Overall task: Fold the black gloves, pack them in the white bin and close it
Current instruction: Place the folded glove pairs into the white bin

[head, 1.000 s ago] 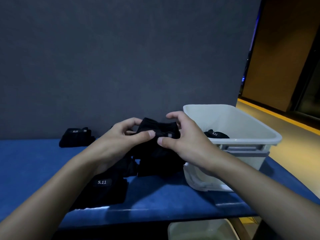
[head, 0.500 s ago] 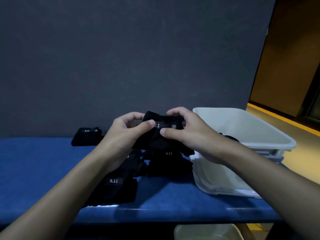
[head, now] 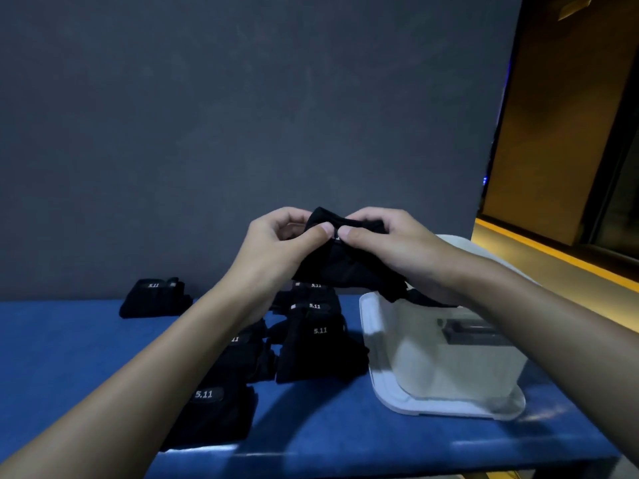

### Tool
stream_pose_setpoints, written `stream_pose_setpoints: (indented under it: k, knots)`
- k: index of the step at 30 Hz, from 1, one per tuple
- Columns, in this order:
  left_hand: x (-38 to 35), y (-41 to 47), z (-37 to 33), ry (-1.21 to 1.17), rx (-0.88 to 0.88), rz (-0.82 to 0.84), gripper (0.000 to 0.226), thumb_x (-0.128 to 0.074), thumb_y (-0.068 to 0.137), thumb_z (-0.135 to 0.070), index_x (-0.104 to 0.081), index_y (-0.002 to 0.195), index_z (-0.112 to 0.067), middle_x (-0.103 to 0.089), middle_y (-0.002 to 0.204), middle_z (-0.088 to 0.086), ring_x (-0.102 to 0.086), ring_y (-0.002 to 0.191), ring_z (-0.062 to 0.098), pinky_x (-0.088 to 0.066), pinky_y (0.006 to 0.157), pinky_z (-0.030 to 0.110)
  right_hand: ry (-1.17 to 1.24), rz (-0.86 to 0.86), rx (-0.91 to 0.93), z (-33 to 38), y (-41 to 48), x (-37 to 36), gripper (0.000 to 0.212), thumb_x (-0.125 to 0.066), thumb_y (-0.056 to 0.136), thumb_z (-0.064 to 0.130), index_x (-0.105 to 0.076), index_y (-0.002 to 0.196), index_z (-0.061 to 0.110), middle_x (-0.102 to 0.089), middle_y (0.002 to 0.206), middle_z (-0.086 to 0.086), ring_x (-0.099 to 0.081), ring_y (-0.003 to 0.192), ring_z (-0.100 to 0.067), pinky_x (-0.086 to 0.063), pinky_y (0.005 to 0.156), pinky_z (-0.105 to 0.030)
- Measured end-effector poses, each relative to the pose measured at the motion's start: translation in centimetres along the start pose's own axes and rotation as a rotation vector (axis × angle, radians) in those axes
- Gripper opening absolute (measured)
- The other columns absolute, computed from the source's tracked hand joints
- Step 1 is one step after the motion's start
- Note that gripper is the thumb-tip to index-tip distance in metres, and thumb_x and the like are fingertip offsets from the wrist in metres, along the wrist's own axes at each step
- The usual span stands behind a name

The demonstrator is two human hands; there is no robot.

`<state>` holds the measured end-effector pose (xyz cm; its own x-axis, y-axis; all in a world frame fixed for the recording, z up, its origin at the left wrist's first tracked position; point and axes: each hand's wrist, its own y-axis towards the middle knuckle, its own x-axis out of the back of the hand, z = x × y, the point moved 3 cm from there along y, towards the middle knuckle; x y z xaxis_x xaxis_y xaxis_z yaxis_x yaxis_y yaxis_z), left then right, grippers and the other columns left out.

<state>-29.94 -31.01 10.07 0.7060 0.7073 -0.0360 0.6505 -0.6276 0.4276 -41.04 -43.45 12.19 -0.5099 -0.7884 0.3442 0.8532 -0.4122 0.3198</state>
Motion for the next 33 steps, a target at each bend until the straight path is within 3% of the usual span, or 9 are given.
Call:
stream_pose_setpoints:
  k: [7, 11, 16, 19, 22, 24, 27, 30, 33]
  knots:
    - [-5.9, 3.5, 0.6, 0.016, -0.04, 0.047, 0.032, -0.075, 0.079, -0.028, -0.069, 0.102, -0.008, -0.076, 0.096, 0.011, -0.073, 0.094, 0.03, -0.057, 0.089, 0.049, -0.012, -0.049, -0.018, -0.5, 0.9, 6.5, 0.018, -0.068, 0.089, 0.011, -0.069, 0.108, 0.009, -0.07, 0.094, -0.012, -0.068, 0.083, -0.02, -0.055, 0.076, -0.032]
    - [-9.2, 5.7, 2.9, 0.09, -0.007, 0.098, 0.021, -0.075, 0.087, -0.02, -0.068, 0.101, -0.007, -0.076, 0.095, 0.012, -0.073, 0.083, 0.021, -0.059, 0.082, 0.044, -0.067, 0.015, -0.13, -2.8, 1.9, 9.8, 0.022, -0.065, 0.09, 0.006, -0.067, 0.111, 0.005, -0.071, 0.097, -0.011, -0.068, 0.089, -0.02, -0.054, 0.09, -0.036]
    - [-11.3, 7.4, 5.9, 0.206, 0.01, 0.136, 0.016, -0.077, 0.085, -0.02, -0.068, 0.094, -0.01, -0.076, 0.091, 0.008, -0.073, 0.079, 0.017, -0.06, 0.072, 0.032, -0.211, 0.168, -0.272, -5.4, 3.1, 12.3, 0.022, -0.066, 0.092, 0.013, -0.068, 0.114, 0.009, -0.073, 0.106, -0.012, -0.071, 0.095, -0.02, -0.055, 0.092, -0.033]
    - [-11.8, 8.2, 6.5, 0.261, -0.024, 0.144, 0.016, -0.078, 0.085, -0.021, -0.068, 0.093, -0.01, -0.075, 0.089, 0.005, -0.072, 0.076, 0.015, -0.059, 0.069, 0.03, -0.278, 0.239, -0.298, -6.2, 3.9, 13.2, 0.019, -0.065, 0.094, 0.015, -0.068, 0.112, 0.008, -0.072, 0.106, -0.013, -0.071, 0.092, -0.02, -0.055, 0.089, -0.033]
    - [-12.3, 8.9, 6.8, 0.317, -0.047, 0.188, 0.014, -0.074, 0.088, -0.024, -0.068, 0.096, -0.015, -0.074, 0.091, 0.001, -0.073, 0.081, 0.021, -0.061, 0.077, 0.04, -0.332, 0.25, -0.305, -6.7, 5.0, 14.3, 0.02, -0.068, 0.091, 0.012, -0.067, 0.111, 0.009, -0.071, 0.105, -0.015, -0.07, 0.091, -0.023, -0.055, 0.082, -0.032]
    - [-12.4, 9.2, 7.3, 0.388, -0.055, 0.218, 0.013, -0.068, 0.091, -0.029, -0.068, 0.101, -0.02, -0.073, 0.096, -0.005, -0.071, 0.091, 0.013, -0.058, 0.088, 0.041, -0.365, 0.23, -0.324, -7.2, 5.8, 14.9, 0.021, -0.068, 0.09, 0.01, -0.067, 0.111, 0.009, -0.07, 0.105, -0.015, -0.069, 0.091, -0.026, -0.054, 0.079, -0.032]
    - [-12.3, 9.4, 7.9, 0.601, -0.065, 0.216, 0.027, -0.061, 0.092, -0.04, -0.062, 0.118, -0.033, -0.061, 0.123, -0.011, -0.056, 0.117, 0.007, -0.048, 0.1, 0.034, -0.454, 0.148, -0.375, -8.6, 6.7, 15.2, 0.019, -0.07, 0.089, 0.014, -0.067, 0.108, 0.012, -0.069, 0.106, -0.012, -0.069, 0.095, -0.026, -0.056, 0.077, -0.031]
    - [-12.1, 9.4, 8.3, 0.624, -0.023, 0.255, 0.029, -0.058, 0.094, -0.038, -0.059, 0.122, -0.033, -0.055, 0.132, -0.01, -0.057, 0.108, 0.006, -0.048, 0.082, 0.019, -0.51, 0.044, -0.411, -10.6, 7.9, 14.6, 0.021, -0.073, 0.088, 0.019, -0.066, 0.105, 0.01, -0.068, 0.098, -0.01, -0.066, 0.084, -0.022, -0.054, 0.07, -0.03]
    - [-12.1, 9.3, 8.6, 0.624, -0.021, 0.267, 0.024, -0.055, 0.094, -0.036, -0.061, 0.117, -0.031, -0.057, 0.129, -0.011, -0.059, 0.098, 0.002, -0.048, 0.08, 0.021, -0.57, 0.016, -0.471, -12.6, 8.8, 14.0, 0.021, -0.072, 0.088, 0.021, -0.063, 0.102, 0.009, -0.064, 0.092, -0.007, -0.06, 0.077, -0.018, -0.049, 0.061, -0.025]
